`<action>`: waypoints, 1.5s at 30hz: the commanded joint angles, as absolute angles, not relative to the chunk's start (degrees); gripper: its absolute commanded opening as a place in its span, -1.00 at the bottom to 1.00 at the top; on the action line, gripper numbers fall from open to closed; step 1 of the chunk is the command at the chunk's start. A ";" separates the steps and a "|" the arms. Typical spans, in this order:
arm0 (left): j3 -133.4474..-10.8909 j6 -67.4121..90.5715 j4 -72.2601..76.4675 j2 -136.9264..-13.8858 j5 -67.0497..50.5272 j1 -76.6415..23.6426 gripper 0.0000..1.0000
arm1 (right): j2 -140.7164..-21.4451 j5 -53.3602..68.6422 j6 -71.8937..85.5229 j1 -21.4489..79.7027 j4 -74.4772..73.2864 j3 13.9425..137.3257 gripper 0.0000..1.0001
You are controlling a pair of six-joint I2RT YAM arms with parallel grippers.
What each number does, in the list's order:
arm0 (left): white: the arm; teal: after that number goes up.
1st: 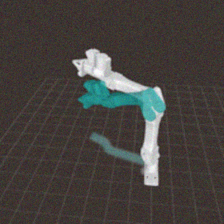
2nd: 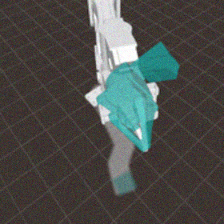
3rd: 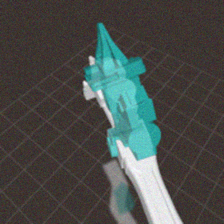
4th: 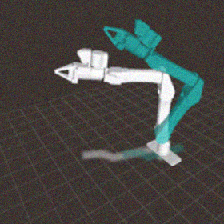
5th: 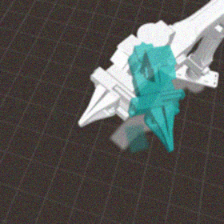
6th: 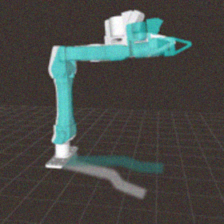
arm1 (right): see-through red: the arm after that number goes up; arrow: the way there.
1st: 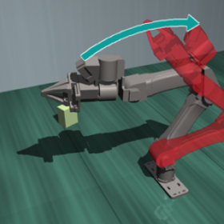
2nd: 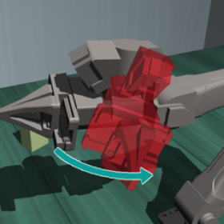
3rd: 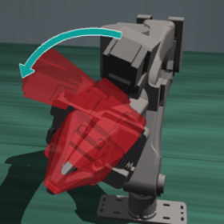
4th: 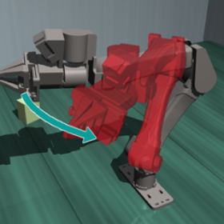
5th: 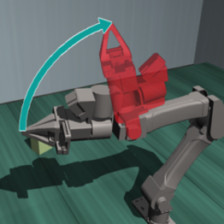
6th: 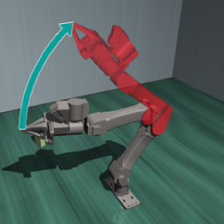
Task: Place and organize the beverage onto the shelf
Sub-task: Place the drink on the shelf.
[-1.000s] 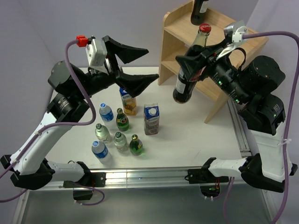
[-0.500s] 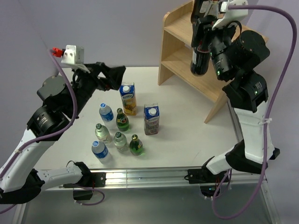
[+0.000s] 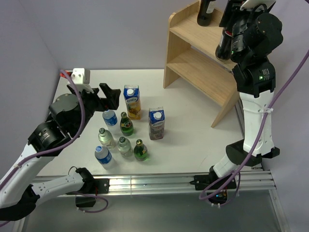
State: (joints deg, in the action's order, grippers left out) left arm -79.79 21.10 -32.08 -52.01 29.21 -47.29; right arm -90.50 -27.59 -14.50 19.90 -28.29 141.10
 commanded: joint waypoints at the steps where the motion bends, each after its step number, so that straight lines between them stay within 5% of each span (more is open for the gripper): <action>1: -78.05 22.32 -32.43 -52.73 28.48 -47.29 0.99 | -87.97 -23.74 -13.28 17.06 -12.91 143.70 -1.00; 21: -71.81 19.87 -35.42 -48.87 32.07 -47.29 0.99 | -93.43 -8.01 -1.50 5.98 -16.52 135.09 -1.00; 34: -59.60 18.54 -29.45 -40.96 33.66 -47.20 0.99 | -88.77 -3.78 -0.35 7.99 2.43 115.32 -1.00; 45: -58.54 22.76 -29.10 -39.55 37.89 -41.94 0.99 | -99.31 -3.78 -1.85 10.46 -0.26 126.47 -1.00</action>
State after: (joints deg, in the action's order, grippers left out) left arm -59.31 20.60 -31.86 -40.64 36.91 -44.84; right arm -97.41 -4.56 -3.77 9.15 1.41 125.78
